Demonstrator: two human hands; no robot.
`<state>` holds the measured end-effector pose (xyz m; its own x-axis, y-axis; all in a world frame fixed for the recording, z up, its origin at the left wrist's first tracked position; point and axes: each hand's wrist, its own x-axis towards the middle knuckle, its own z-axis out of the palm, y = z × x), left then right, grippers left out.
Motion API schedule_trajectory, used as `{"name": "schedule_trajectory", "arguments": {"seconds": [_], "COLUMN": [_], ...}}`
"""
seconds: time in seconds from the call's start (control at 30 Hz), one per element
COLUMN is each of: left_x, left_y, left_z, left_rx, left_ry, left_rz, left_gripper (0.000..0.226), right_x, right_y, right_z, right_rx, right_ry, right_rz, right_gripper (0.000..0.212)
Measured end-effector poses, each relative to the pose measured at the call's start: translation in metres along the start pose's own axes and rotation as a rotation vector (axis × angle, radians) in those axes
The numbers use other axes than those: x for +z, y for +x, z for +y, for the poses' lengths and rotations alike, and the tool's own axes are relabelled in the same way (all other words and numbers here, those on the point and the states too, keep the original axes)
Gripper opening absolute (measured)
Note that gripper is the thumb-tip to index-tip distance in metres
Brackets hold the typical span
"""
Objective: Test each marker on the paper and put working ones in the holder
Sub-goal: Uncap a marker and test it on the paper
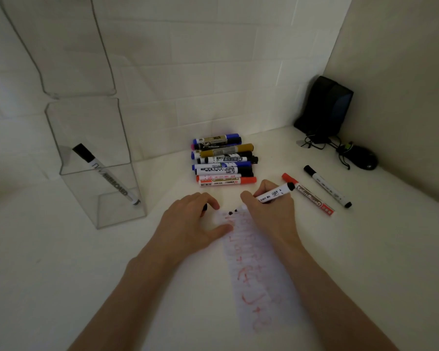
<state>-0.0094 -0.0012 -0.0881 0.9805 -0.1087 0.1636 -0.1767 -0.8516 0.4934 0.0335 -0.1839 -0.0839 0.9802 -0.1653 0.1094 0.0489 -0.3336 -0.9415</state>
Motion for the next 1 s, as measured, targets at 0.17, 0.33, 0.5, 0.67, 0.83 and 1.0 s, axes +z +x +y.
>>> {"name": "schedule_trajectory", "arguments": {"seconds": [0.17, 0.33, 0.5, 0.67, 0.83, 1.0], "left_x": [0.0003, -0.0001, -0.0016, -0.0017, -0.0008, 0.0000], "left_y": [0.0000, 0.0004, 0.0007, -0.0002, 0.0007, 0.0003], "left_z": [0.0007, -0.0003, 0.0015, 0.0017, 0.0009, 0.0004], "left_rx": [0.001, -0.010, -0.016, -0.011, -0.007, -0.008], "left_ry": [0.003, 0.005, 0.003, -0.001, -0.006, -0.001], "left_rz": [0.008, -0.007, -0.024, -0.011, -0.005, -0.001], "left_gripper": [0.046, 0.046, 0.045, 0.046, 0.046, 0.045], "right_x": [0.0000, -0.0003, -0.0016, -0.0005, -0.0025, -0.0017], "right_y": [0.0002, 0.0021, 0.0025, 0.0010, 0.0035, 0.0013], "right_z": [0.0003, 0.0019, 0.0018, 0.0032, 0.0044, 0.0042], "right_rx": [-0.018, -0.029, -0.023, -0.028, -0.054, -0.032], "right_ry": [-0.018, -0.037, 0.012, 0.014, 0.021, 0.017], "right_rz": [-0.002, 0.004, 0.005, -0.025, -0.007, -0.034], "right_gripper": [0.027, 0.029, 0.027, 0.031, 0.028, 0.028]}}
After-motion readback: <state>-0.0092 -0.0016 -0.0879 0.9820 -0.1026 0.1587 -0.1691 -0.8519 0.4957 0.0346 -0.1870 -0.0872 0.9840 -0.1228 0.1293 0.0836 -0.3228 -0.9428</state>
